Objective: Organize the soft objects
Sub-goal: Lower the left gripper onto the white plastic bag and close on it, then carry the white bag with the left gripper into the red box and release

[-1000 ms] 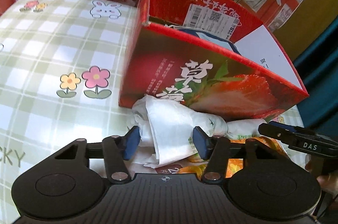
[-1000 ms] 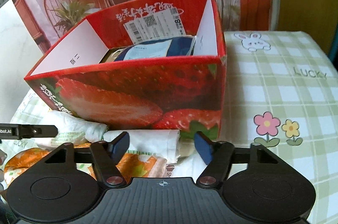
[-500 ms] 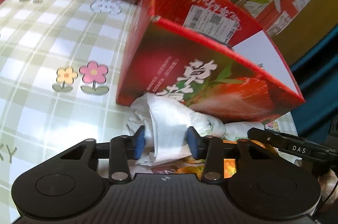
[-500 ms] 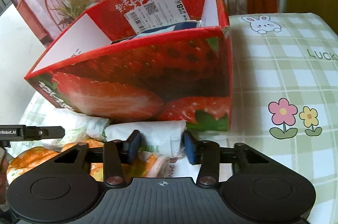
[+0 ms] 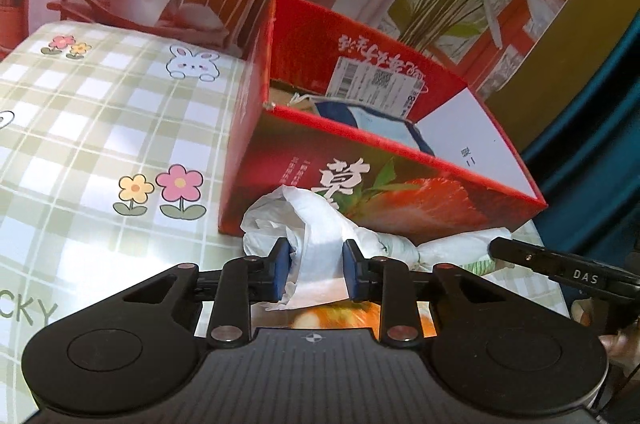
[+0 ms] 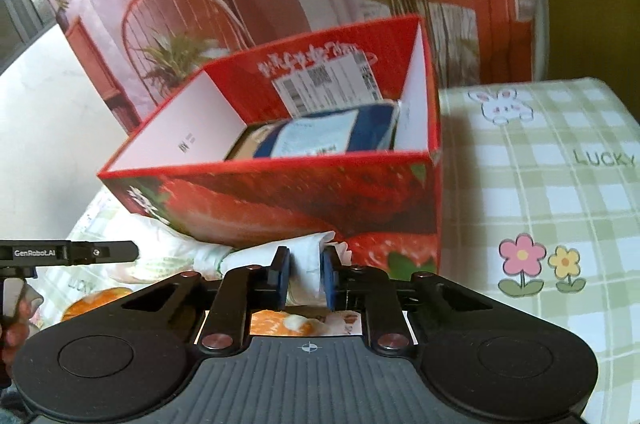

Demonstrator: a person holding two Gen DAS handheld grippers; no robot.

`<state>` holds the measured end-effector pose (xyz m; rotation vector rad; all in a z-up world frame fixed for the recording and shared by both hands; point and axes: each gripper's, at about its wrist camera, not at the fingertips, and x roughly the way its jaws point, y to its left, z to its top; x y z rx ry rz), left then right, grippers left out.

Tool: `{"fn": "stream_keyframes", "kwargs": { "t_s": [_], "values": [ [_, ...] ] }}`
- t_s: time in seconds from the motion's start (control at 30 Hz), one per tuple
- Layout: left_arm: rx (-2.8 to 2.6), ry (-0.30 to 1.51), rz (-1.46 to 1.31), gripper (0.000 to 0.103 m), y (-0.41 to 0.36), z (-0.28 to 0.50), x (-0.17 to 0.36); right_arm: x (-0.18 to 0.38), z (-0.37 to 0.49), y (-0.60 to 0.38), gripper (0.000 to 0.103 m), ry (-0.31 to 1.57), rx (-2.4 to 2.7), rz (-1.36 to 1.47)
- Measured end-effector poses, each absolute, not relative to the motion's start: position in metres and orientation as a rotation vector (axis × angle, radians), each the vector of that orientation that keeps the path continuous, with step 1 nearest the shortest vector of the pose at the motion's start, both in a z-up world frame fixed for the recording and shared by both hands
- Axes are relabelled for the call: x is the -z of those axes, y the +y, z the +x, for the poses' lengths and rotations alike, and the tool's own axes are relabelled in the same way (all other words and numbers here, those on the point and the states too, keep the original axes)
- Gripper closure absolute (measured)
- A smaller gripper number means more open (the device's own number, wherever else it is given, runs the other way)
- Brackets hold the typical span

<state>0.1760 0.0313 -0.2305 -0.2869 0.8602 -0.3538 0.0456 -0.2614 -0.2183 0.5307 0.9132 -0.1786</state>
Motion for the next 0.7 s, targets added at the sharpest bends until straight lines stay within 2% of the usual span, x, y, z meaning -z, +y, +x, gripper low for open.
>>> {"fn": "stream_keyframes", "kwargs": {
  "t_s": [0.7],
  "values": [
    [0.384,0.638,-0.281,0.073,0.038,0.164,0.164,0.136,0.05,-0.251,0.091,0.706,0.11,0.423]
  ]
}}
